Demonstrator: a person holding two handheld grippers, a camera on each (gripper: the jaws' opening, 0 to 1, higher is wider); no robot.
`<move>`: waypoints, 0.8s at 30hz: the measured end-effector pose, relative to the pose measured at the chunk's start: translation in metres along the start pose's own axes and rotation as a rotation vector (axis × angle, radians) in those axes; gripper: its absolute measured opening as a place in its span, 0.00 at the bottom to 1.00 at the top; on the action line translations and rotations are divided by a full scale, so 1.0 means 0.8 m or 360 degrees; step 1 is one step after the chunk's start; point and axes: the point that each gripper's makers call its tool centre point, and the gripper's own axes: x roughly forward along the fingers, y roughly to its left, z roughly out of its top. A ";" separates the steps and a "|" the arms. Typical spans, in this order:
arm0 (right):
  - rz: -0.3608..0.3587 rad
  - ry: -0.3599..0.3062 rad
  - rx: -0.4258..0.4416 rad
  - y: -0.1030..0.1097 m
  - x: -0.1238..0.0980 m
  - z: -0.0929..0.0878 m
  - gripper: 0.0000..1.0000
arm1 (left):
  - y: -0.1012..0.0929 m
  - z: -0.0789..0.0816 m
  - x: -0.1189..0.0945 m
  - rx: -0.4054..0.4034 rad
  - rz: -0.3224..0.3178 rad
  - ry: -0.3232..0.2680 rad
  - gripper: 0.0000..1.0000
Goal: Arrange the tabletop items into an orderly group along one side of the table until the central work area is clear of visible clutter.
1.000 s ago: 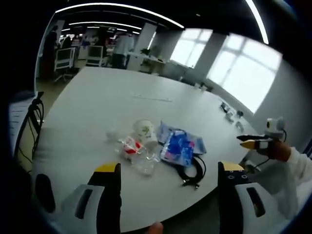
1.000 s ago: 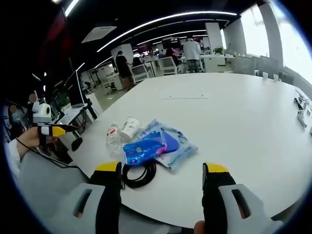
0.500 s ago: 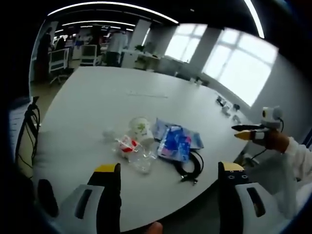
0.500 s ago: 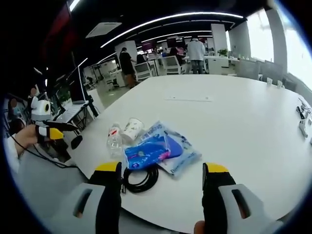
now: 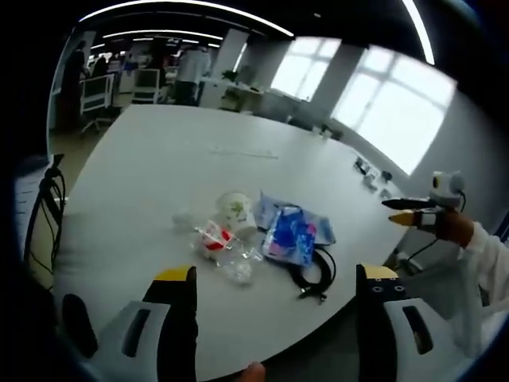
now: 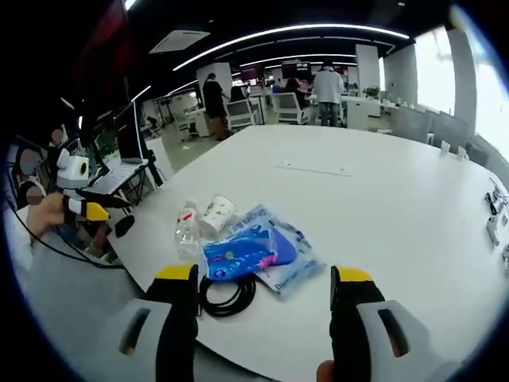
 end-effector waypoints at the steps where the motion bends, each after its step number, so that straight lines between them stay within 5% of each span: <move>1: 0.0007 0.0007 0.0000 -0.001 0.002 -0.001 0.65 | 0.001 0.000 0.001 -0.0001 0.0007 0.0002 0.79; 24: 0.0198 0.0097 -0.0161 0.020 0.038 0.015 0.65 | 0.018 0.006 0.000 -0.0045 0.0082 0.0018 0.79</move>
